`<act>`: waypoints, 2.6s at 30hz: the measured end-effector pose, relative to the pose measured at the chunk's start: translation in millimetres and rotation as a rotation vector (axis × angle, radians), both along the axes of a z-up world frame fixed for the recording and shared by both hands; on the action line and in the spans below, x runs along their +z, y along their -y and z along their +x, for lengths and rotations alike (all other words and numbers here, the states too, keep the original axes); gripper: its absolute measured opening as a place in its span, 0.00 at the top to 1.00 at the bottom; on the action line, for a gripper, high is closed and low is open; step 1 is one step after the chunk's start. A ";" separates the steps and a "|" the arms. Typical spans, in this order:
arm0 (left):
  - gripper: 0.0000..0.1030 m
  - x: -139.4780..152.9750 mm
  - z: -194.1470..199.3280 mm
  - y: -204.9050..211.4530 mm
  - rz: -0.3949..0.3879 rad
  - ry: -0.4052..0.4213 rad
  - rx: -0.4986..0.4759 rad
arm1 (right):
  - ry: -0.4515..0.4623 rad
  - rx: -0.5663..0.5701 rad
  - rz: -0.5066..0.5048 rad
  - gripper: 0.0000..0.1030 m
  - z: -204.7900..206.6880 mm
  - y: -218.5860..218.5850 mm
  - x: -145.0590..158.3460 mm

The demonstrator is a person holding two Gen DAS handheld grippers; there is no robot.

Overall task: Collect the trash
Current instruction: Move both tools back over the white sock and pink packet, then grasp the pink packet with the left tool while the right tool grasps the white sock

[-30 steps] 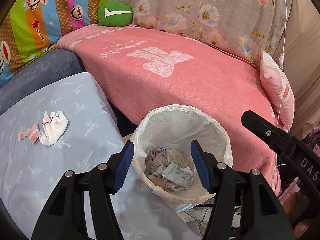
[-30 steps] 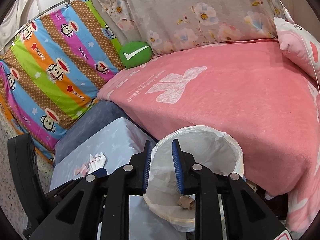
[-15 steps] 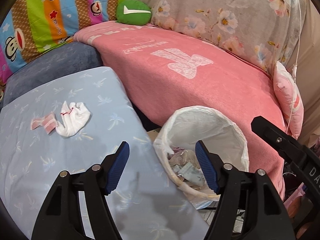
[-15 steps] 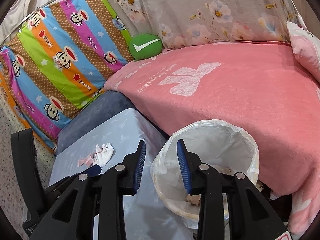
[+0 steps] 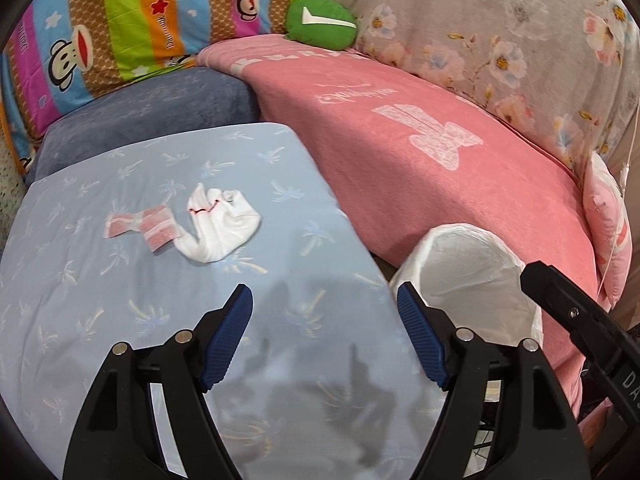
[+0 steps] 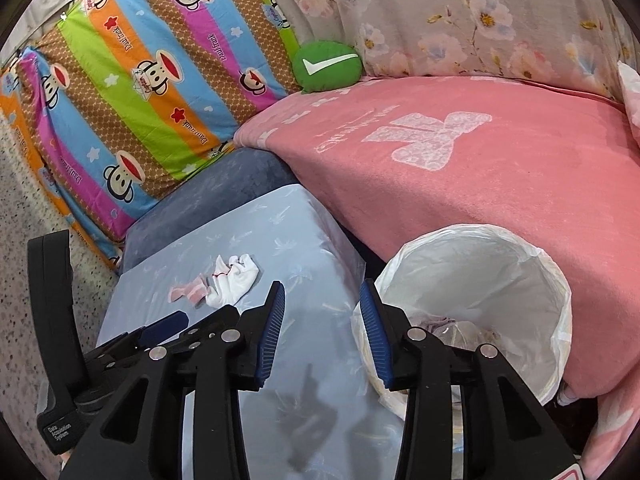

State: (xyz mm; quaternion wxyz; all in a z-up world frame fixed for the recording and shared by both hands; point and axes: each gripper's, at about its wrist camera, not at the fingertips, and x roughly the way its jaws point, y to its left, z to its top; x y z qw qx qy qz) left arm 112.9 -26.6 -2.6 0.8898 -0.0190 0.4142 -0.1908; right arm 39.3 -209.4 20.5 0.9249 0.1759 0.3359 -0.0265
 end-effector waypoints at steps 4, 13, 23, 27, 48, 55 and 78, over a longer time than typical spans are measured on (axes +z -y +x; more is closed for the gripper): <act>0.31 -3.5 5.9 -16.3 -0.006 -0.008 0.027 | -0.016 0.027 -0.007 0.62 10.7 -15.9 -5.6; 0.26 -13.5 20.2 -53.2 -0.001 -0.024 0.091 | -0.045 0.082 -0.027 0.56 34.2 -52.1 -17.2; 0.24 -28.5 45.1 -98.3 0.019 -0.051 0.173 | -0.098 0.138 -0.038 0.53 65.3 -86.3 -39.8; 0.24 -34.5 53.6 -111.1 0.026 -0.061 0.195 | -0.116 0.164 -0.053 0.53 80.0 -102.0 -48.1; 0.16 -71.0 127.2 -137.9 0.041 -0.108 0.255 | -0.223 0.231 -0.103 0.46 174.8 -150.5 -109.5; 0.16 -85.5 145.8 -136.1 0.037 -0.126 0.246 | -0.252 0.229 -0.108 0.46 197.2 -153.3 -131.7; 0.72 -87.6 149.7 -130.3 0.029 -0.096 0.205 | -0.229 0.261 -0.150 0.76 211.2 -173.1 -141.9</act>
